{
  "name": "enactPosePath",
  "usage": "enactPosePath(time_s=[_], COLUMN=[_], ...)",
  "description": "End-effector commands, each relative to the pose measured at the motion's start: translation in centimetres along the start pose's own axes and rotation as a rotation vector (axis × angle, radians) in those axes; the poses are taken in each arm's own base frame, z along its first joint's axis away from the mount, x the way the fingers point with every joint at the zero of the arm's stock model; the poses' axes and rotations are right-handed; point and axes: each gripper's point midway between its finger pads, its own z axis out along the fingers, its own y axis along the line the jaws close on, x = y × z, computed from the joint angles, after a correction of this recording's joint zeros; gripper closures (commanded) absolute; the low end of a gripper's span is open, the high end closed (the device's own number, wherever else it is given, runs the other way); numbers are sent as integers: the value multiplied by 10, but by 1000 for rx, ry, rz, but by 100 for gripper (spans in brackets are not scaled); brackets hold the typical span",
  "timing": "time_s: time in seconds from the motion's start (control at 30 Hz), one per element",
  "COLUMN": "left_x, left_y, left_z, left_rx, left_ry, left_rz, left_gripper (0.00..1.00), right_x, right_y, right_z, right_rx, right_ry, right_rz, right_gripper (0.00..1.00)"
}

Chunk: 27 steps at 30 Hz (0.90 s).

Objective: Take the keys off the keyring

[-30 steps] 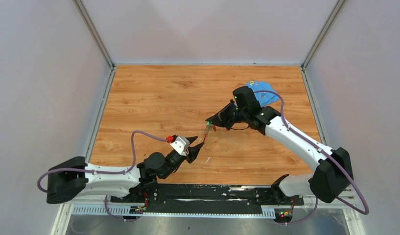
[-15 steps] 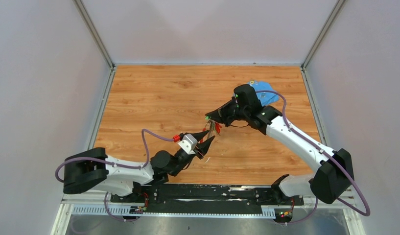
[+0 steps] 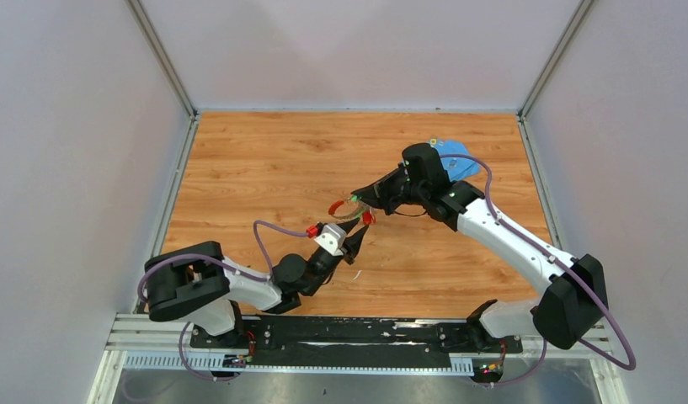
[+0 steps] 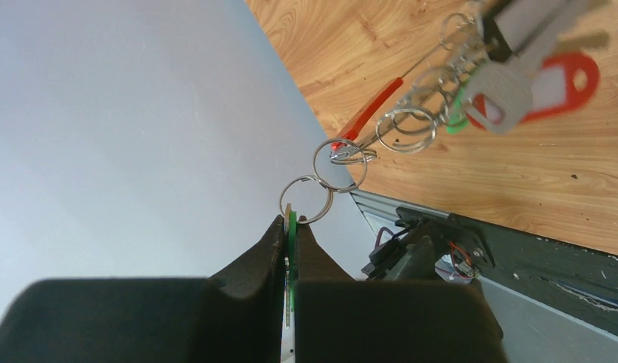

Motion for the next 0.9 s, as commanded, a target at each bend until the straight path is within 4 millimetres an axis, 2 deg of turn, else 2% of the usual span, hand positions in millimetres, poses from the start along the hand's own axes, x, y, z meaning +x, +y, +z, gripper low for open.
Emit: enactPosePath(time_s=[0.0, 0.43, 0.87], left_x=[-26, -25, -25], left_y=[12, 38, 41], left_z=[12, 32, 46], left_rx=[-68, -159, -156], left_ry=[-92, -96, -107], left_rz=[5, 102, 145], left_gripper=[66, 68, 72], right_x=[-2, 0, 7], right_y=[17, 18, 19], right_z=[-1, -1, 2], right_rx=[-50, -54, -53], right_ry=[-17, -15, -3], right_rz=[9, 10, 9], right_gripper=[99, 99, 99])
